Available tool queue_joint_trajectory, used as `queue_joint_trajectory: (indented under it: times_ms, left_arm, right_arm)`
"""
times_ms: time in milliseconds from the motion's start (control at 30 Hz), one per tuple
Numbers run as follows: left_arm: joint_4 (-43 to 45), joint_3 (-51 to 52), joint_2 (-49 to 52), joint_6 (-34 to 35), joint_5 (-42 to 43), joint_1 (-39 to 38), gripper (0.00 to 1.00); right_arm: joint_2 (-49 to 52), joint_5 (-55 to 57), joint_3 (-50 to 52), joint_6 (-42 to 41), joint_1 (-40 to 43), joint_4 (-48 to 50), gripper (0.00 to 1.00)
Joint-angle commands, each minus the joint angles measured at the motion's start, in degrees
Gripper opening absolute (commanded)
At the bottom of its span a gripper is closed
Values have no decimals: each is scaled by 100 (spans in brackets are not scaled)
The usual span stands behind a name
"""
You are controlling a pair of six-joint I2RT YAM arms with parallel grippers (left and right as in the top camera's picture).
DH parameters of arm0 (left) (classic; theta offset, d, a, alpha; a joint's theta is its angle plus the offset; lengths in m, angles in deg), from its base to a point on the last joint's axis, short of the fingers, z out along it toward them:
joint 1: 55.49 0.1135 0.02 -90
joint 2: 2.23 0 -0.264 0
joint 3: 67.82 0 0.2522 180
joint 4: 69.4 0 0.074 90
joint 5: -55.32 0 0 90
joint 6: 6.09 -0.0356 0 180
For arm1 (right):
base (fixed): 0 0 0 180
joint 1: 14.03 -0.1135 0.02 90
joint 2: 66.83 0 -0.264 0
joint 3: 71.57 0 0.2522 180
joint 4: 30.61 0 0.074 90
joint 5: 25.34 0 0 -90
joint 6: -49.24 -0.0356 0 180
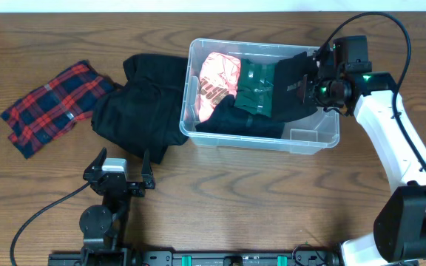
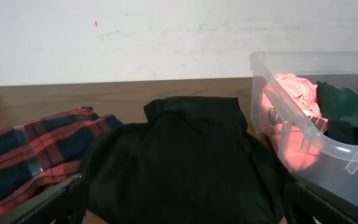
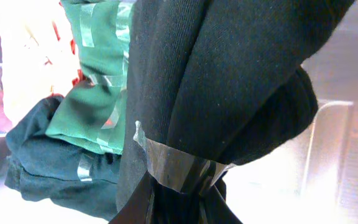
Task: Pack container
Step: 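Lower the black garment into the bin's right side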
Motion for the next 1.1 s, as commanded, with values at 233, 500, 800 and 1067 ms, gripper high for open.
queue_joint_trajectory:
  times_ms: [233, 500, 800, 1067]
  left_arm:
    - [-103, 149, -2, 50, 15, 20, 98]
    - [-103, 149, -2, 52, 15, 20, 98]
    - [-103, 149, -2, 52, 13, 20, 98]
    - [-103, 149, -2, 52, 15, 20, 98]
  right_arm:
    - [-2, -249, 417, 448, -70, 295, 11]
    - [-2, 229, 424, 1078, -70, 111, 20]
    - [-2, 879, 424, 1099, -66, -15, 52]
    - [-7, 1185, 232, 1611, -66, 396, 77]
